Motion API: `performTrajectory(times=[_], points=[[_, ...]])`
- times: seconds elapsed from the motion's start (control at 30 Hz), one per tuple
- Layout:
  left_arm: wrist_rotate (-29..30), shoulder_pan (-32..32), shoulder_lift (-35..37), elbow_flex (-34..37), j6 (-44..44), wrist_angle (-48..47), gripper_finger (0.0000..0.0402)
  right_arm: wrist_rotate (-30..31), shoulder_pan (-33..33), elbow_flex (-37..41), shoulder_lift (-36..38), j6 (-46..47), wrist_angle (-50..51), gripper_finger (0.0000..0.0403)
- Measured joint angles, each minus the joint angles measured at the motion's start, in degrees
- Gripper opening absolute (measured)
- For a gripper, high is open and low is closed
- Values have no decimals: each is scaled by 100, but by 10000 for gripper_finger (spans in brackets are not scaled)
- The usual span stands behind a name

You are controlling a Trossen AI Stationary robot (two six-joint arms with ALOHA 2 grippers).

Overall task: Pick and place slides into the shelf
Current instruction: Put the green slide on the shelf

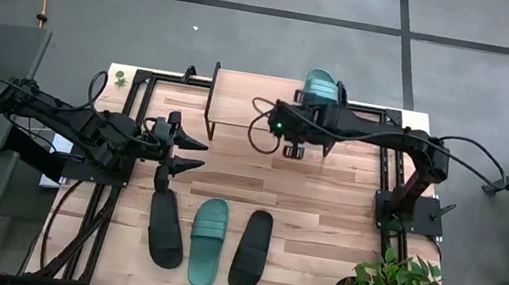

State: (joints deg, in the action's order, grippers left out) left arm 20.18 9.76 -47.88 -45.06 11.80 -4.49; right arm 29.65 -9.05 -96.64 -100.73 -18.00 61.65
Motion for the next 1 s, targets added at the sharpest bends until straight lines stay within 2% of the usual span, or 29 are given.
performTrajectory(times=[0.13, 0.4, 0.6, 0.8, 1.0], points=[[0, 0, 2, 0, -110, -188, 177, -225, 250, 0, 0, 22, -205, 140], [-13, 1, 2, 0, -322, -816, 177, -247, 586, -2, 0, 406, -407, 140], [-411, 2, 2, 0, -303, -937, 177, -291, 663, -2, 0, 1120, -407, 140], [-817, 16, -98, -2, -233, -1280, 177, -784, 643, -2, 0, 1988, -410, 140], [-885, 409, -491, -4, -243, -1216, 177, -1003, 696, -2, -6, 2303, -415, 140]])
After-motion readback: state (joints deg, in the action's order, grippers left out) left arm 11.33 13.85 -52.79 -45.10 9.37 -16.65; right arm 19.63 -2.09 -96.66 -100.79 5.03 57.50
